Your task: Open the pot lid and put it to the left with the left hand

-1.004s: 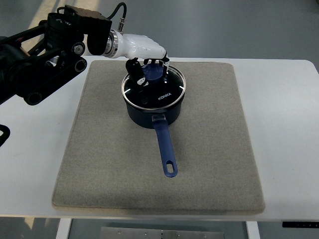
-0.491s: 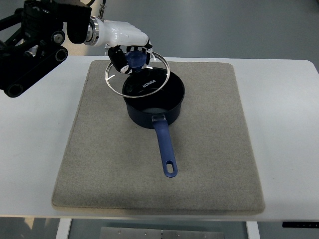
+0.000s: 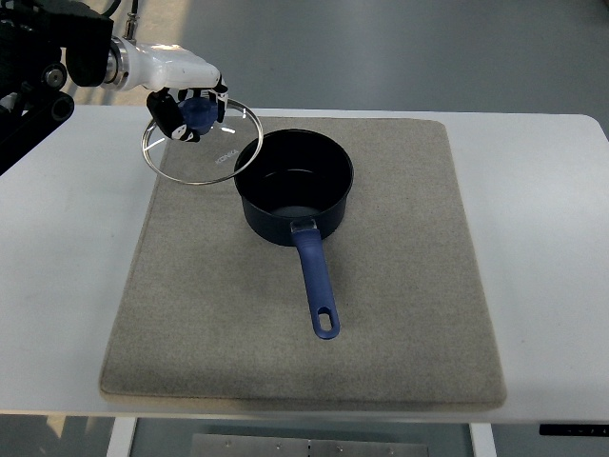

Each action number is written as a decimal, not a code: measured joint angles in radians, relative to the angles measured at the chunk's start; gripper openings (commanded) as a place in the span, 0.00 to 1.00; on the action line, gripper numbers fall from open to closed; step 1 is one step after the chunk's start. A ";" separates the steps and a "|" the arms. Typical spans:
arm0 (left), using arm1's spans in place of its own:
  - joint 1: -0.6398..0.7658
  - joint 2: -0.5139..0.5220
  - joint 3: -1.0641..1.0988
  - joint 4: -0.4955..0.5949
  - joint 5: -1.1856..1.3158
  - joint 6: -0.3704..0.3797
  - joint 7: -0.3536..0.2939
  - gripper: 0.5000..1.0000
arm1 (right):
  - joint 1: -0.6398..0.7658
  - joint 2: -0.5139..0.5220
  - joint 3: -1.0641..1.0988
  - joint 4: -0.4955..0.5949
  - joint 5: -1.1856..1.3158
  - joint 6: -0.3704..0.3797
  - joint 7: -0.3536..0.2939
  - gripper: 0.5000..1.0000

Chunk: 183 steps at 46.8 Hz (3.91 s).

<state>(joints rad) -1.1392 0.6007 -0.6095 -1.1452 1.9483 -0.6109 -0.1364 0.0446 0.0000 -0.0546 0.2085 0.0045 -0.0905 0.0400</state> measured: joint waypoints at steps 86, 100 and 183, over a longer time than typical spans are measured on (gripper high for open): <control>0.183 -0.050 0.035 0.148 -0.022 0.357 0.000 0.63 | 0.000 0.000 0.000 0.000 0.000 0.000 0.000 0.83; 0.183 -0.041 0.035 0.154 -0.634 0.360 -0.002 0.93 | 0.000 0.000 0.001 0.000 0.000 0.000 0.000 0.83; 0.366 -0.077 -0.168 0.420 -2.124 0.000 0.304 0.98 | 0.000 0.000 0.000 0.000 0.000 0.000 0.000 0.83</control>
<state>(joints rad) -0.7730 0.5236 -0.7776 -0.7256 -0.1757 -0.6111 0.1671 0.0445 0.0000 -0.0543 0.2086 0.0046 -0.0905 0.0398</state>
